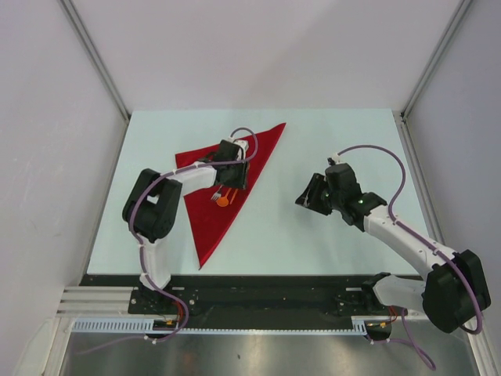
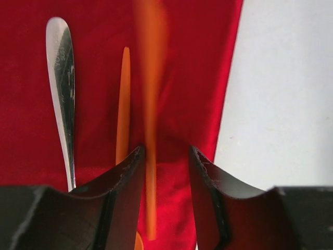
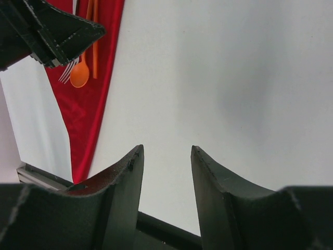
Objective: Fold the napkin, place the utensils inside, and roll it up
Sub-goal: Place the utensil onto the napkin
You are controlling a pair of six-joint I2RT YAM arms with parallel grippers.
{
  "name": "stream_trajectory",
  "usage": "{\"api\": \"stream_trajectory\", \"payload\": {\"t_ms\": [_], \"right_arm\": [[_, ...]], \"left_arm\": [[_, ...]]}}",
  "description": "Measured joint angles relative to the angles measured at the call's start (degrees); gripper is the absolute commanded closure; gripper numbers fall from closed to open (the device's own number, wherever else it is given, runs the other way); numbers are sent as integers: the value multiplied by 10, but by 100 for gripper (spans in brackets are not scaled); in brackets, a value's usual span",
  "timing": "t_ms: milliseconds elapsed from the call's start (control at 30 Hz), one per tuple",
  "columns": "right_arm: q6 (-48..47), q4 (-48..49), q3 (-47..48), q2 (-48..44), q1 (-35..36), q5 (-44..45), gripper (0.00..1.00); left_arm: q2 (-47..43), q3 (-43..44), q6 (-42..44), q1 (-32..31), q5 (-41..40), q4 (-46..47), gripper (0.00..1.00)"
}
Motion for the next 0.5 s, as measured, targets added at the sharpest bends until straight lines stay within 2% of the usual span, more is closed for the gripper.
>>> {"api": "stream_trajectory", "payload": {"t_ms": [367,500], "right_arm": [[5,-5,-8,-11,0,1,53],[5,-6,-10,-11,0,0,53]], "left_arm": [[18,10,8,0,-14,3,59],[18,10,8,-1,-12,4,54]]}}
